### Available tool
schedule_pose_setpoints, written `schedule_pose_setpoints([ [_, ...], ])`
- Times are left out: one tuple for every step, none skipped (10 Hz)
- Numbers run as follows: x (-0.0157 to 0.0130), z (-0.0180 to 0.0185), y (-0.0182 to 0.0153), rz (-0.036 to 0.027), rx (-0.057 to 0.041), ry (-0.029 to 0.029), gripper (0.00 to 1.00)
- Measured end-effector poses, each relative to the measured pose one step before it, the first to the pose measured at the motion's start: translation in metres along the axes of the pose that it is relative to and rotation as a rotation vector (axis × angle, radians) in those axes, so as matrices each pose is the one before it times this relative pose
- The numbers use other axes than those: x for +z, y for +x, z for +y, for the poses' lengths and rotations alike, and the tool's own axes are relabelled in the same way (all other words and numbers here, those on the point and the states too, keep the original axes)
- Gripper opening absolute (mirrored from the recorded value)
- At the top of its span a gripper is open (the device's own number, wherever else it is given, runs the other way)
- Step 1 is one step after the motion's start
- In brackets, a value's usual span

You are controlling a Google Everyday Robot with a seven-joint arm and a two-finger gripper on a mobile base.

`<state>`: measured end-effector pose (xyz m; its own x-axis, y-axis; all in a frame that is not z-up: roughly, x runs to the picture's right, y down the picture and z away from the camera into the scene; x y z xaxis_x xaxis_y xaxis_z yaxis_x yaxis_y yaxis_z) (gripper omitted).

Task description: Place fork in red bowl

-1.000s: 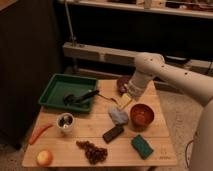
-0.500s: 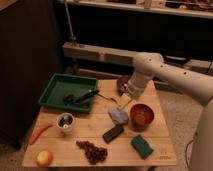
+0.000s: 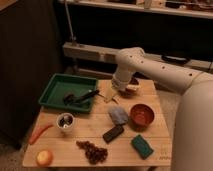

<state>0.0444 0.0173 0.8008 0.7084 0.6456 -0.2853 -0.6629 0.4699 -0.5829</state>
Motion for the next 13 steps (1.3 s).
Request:
schedule_pose_setpoints([
  [0.00585, -0.01408, -0.01607, -0.03324, -0.03343, 0.01579, 0.80],
  [0.00619, -0.00846, -0.00685, -0.01110, -0.02406, 0.00994, 0.80],
  [0.00775, -0.00639, -0.00497, -0.00486, -0.01660, 0.00673, 0.80],
  [0.01134, -0.00933, 0.00040, 0.00385, -0.00601, 0.00287, 0.80],
  [0.00909, -0.00579, 0.00277, 0.00713, -0.00137, -0.00520, 0.80],
  [0.00981, -0.00225, 0.00201, 0.01286, -0.00604, -0.01276, 0.80],
  [0.01455, 0.00218, 0.00062, 0.02329, -0.01543, -0.02193, 0.80],
  [0.01074, 0.00294, -0.00249, 0.01262, -0.01722, -0.01769, 0.80],
  [0.00683, 0.00182, 0.00088, 0.01730, -0.01374, -0.01279, 0.80],
  [0.00706, 0.00135, 0.00212, 0.02115, -0.00905, -0.01036, 0.80],
  [0.00808, -0.00022, -0.00198, 0.01367, -0.00947, -0.00553, 0.80],
  [0.00515, -0.00108, 0.00099, 0.00909, -0.00328, -0.00574, 0.80],
  [0.00453, -0.00188, 0.00246, 0.00819, -0.00190, -0.00425, 0.80],
])
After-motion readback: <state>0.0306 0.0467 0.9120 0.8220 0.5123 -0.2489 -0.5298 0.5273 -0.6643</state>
